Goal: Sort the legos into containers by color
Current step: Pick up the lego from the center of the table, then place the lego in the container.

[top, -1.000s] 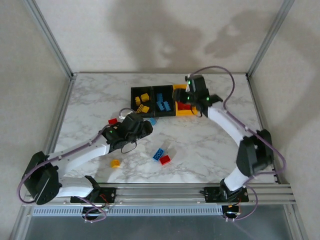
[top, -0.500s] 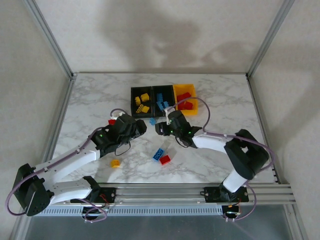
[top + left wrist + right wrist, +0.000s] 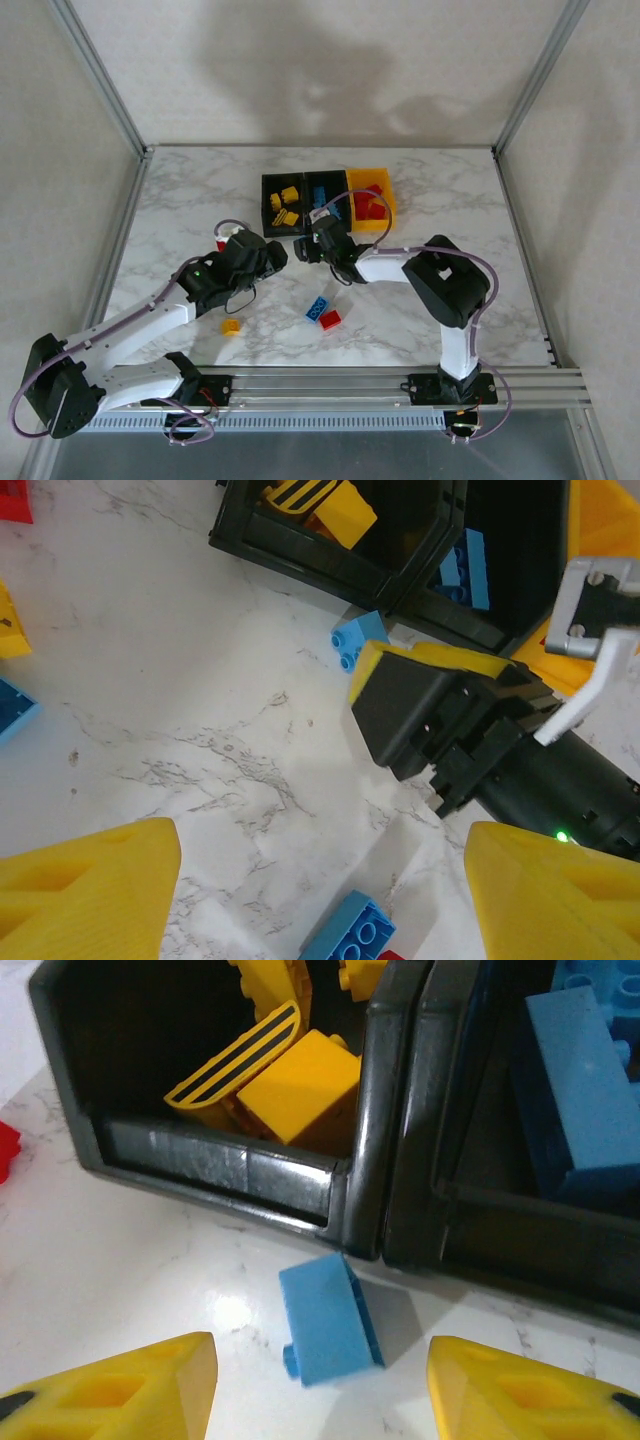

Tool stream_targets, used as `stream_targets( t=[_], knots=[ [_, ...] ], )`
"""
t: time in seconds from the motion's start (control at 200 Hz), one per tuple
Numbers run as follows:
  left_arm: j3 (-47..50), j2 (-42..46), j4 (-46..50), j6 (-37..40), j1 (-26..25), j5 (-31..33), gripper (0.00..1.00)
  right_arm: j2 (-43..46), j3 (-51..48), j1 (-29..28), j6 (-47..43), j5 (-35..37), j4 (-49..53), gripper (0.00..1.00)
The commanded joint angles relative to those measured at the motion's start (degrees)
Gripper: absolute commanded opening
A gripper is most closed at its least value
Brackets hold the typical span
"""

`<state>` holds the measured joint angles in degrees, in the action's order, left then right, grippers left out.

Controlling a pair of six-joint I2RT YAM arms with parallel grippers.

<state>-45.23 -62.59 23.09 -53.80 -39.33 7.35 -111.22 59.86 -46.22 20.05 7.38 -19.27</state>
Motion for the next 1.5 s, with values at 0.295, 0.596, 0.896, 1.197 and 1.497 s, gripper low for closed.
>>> stream_targets(
  t=[0.295,0.596,0.896,1.197,1.497],
  knots=[
    [0.7,0.9,1.1,1.1,1.6,0.1,0.75,-7.2,6.9,-0.3,-2.8,2.2,1.1,0.48],
    [1.1,0.9,0.7,1.1,2.5,-0.6,0.75,-7.5,7.9,-0.6,-4.5,2.1,3.2,0.20],
    [1.0,0.5,-0.5,1.1,2.7,-1.6,0.75,1.9,2.8,-1.8,-5.0,1.6,6.0,0.13],
    [-0.4,-2.7,-4.6,1.7,2.6,-4.2,0.75,11.9,7.5,2.9,-1.9,-2.2,19.8,0.13],
    [-3.3,-6.5,-8.1,1.8,1.8,-6.7,0.74,1.6,27.2,9.4,0.9,-2.5,35.3,0.13]
  ],
)
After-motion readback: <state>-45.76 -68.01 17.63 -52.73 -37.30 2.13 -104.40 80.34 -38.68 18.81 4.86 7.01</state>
